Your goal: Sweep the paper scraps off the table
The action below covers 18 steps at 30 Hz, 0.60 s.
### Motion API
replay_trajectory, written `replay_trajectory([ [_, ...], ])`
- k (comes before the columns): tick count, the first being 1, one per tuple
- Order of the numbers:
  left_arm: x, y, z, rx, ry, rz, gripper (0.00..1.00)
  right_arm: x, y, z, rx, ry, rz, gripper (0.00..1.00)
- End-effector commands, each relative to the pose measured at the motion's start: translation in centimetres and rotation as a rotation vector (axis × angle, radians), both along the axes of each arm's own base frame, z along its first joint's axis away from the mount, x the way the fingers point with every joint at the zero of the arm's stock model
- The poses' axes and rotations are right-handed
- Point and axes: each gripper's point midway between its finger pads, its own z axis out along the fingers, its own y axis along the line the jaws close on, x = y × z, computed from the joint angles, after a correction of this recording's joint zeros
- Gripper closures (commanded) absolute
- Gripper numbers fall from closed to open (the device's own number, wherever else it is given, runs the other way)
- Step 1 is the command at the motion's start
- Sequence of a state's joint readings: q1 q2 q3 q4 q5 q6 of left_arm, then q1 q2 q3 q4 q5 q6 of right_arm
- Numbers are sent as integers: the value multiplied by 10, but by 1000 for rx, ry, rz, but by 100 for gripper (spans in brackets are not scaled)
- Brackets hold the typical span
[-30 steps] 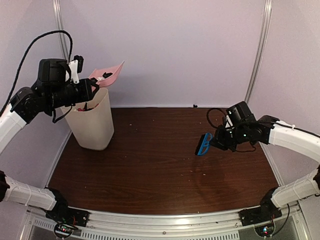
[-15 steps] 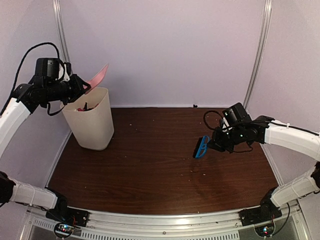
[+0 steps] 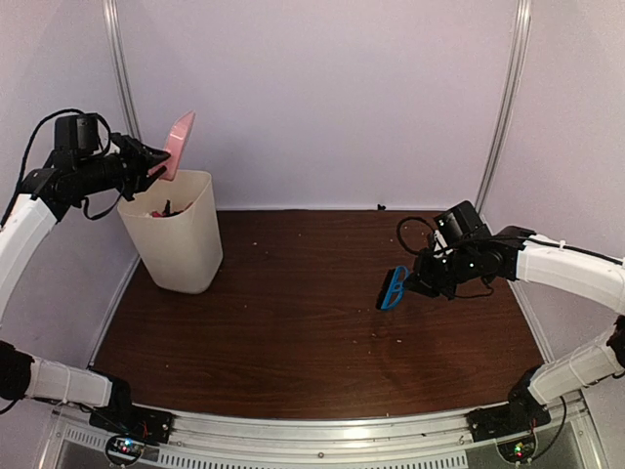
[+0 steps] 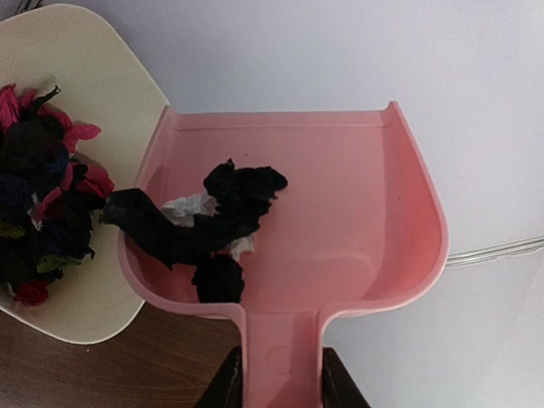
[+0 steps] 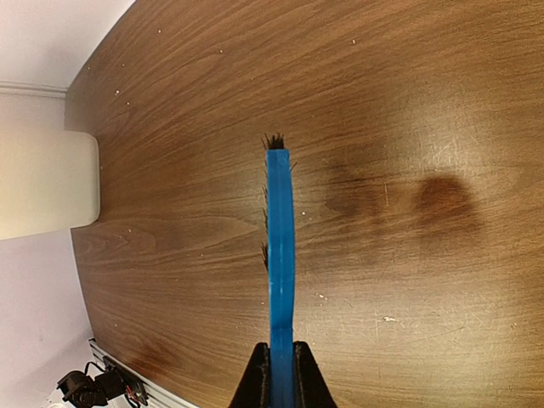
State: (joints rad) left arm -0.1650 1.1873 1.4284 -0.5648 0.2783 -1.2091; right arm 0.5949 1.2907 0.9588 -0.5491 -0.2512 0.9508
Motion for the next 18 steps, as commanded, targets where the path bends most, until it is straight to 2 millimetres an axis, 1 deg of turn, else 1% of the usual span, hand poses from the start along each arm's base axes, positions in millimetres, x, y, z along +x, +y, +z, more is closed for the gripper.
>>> replay_trajectory([
  [1, -5, -4, 43, -168, -99, -13, 100, 0, -1, -4, 1, 14, -4, 100],
  [10, -16, 0, 71, -392, -135, 28, 100, -3, -2, -5, -6, 17, 2, 100],
  [13, -17, 1, 73, -454, -126, 41, 100, -3, -2, -7, -8, 20, 6, 100],
  [18, -18, 6, 69, -544, -100, 85, 100, -4, -2, -7, -9, 21, 11, 100],
])
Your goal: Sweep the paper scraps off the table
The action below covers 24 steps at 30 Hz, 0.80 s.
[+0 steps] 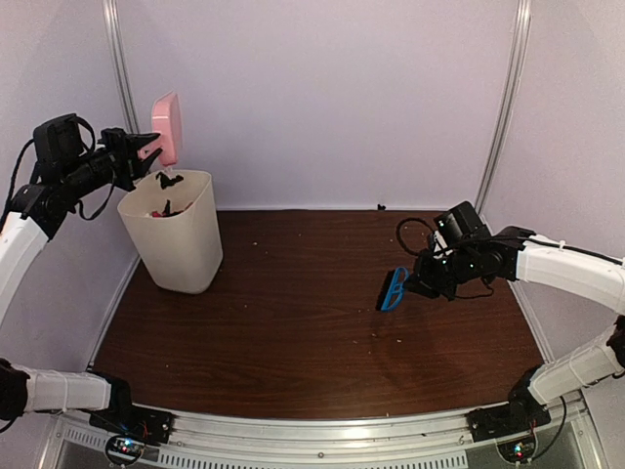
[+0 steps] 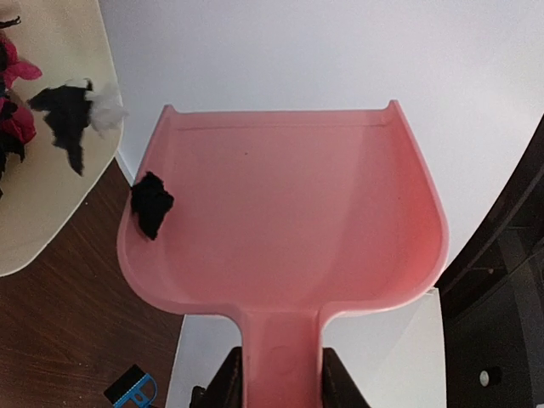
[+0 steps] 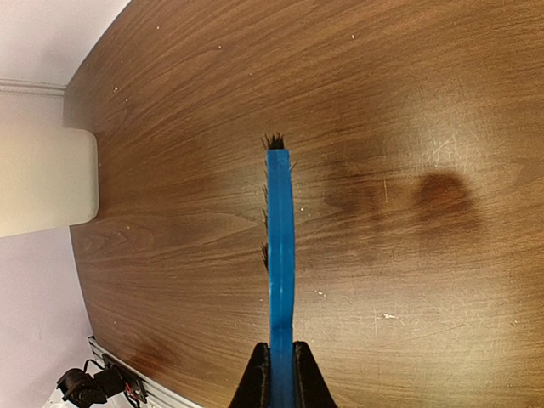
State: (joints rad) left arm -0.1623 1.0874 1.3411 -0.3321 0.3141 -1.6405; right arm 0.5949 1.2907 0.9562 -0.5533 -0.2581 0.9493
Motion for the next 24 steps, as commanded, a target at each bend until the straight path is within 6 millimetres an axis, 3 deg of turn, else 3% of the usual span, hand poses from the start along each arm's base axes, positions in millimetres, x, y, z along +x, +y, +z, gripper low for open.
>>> replay_trajectory([
  [1, -2, 10, 19, -133, -40, 51, 100, -2, -2, -5, -9, 12, 5, 100],
  [9, -1, 16, 12, -249, -14, 87, 100, -2, -2, -5, -10, 10, 10, 100],
  [17, -4, 6, 9, -412, 0, 10, 100, -3, -4, -4, -6, 5, 4, 100],
  [24, -4, 9, 12, -362, -18, 30, 100, -5, -5, -5, -5, 4, -1, 100],
])
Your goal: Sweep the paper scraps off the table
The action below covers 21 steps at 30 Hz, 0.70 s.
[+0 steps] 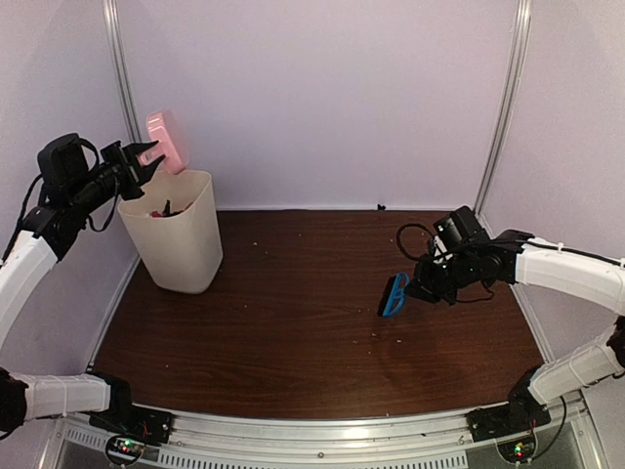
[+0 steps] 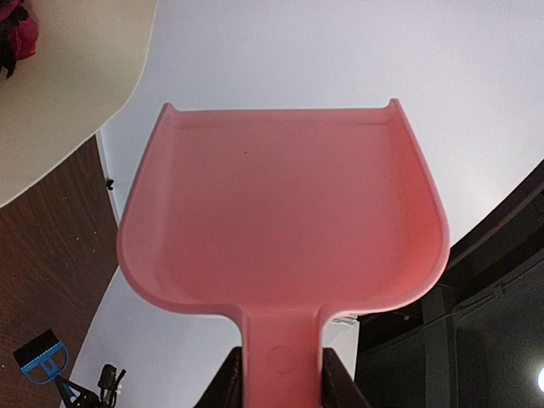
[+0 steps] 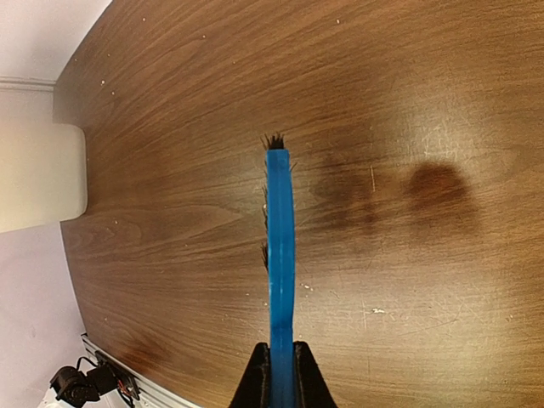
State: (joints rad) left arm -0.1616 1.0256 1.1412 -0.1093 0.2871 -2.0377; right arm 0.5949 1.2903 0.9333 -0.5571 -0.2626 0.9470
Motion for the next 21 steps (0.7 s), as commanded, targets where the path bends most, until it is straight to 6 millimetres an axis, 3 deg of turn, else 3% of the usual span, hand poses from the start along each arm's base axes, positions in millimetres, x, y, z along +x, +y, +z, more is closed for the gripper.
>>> replay_trajectory([
  [1, -7, 4, 31, 42, -119, 8, 100, 1, -3, 5, 7, -20, -9, 100],
  [7, -6, -2, 30, 343, -140, -31, 100, 5, -8, 17, 15, -65, -42, 100],
  [13, -11, -10, 41, 584, -233, -97, 100, 8, -16, 33, 67, -128, -106, 100],
  [18, -19, -34, 45, 705, -311, -211, 100, 6, -30, 33, 78, -141, -181, 100],
  [21, -29, -67, 48, 809, -366, -290, 100, 4, -42, 35, 87, -154, -241, 100],
])
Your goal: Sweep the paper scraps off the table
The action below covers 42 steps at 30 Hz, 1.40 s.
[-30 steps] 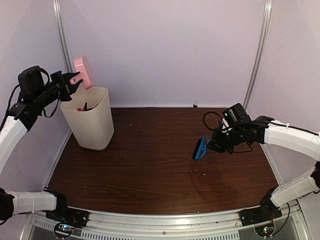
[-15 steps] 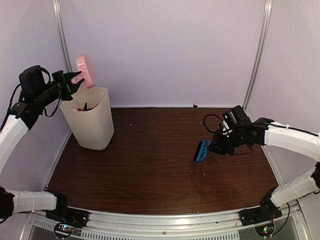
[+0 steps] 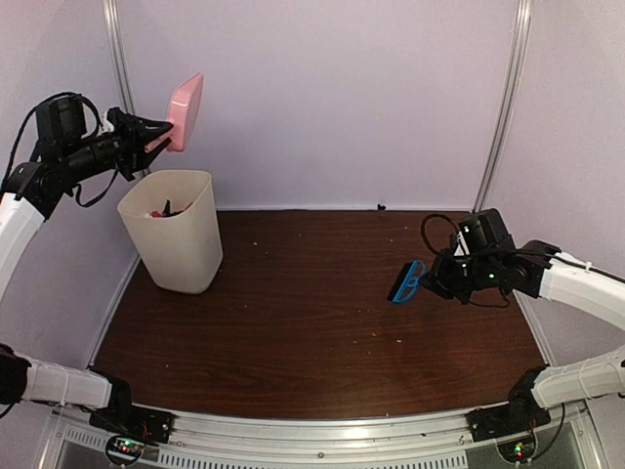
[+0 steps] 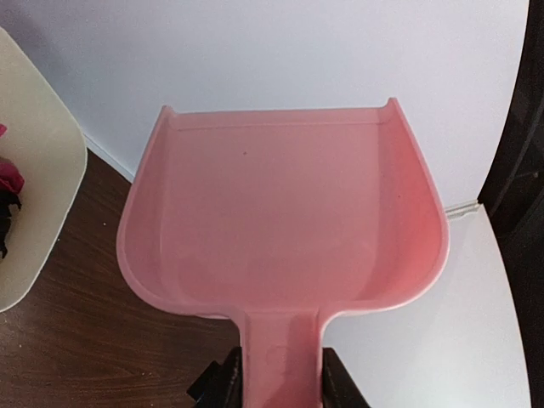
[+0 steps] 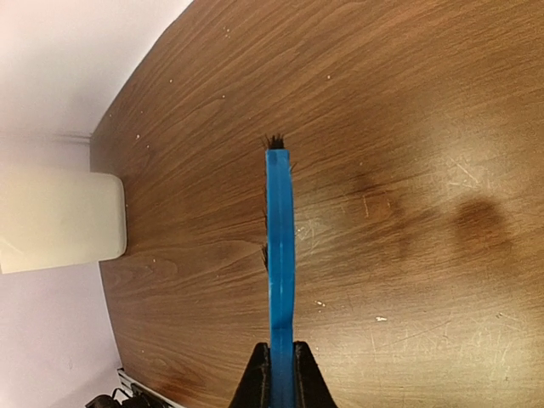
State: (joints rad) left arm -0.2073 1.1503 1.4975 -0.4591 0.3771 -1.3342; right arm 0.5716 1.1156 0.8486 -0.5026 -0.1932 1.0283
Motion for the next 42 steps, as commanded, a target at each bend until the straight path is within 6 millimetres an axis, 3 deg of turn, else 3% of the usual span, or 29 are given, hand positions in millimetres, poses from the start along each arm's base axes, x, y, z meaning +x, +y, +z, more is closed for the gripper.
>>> replay_trajectory([
  [1, -20, -49, 2, 238, -95, -159, 100, 4, -22, 6, 23, -39, -137, 100],
  [7, -42, -100, -52, 507, -40, -307, 100, -13, -39, -6, 128, -11, -264, 100],
  [10, -57, -115, -79, 588, -29, -380, 100, -23, -43, -19, 170, 16, -289, 100],
  [15, -83, -134, -144, 731, 51, -516, 100, -38, -41, -37, 204, 63, -267, 100],
  [25, -127, -122, -275, 919, 273, -637, 100, -57, -10, -79, 267, 196, -103, 100],
  [30, -149, -113, -332, 983, 369, -687, 100, -68, 3, -100, 207, 291, 13, 100],
  [33, -160, -108, -360, 1016, 421, -721, 100, -71, 3, -109, 159, 323, 47, 100],
  [39, -182, -104, -396, 1066, 490, -798, 100, -87, 2, -131, 112, 415, 90, 100],
  [42, -193, -101, -410, 1091, 527, -835, 100, -93, -1, -137, 80, 446, 104, 92],
])
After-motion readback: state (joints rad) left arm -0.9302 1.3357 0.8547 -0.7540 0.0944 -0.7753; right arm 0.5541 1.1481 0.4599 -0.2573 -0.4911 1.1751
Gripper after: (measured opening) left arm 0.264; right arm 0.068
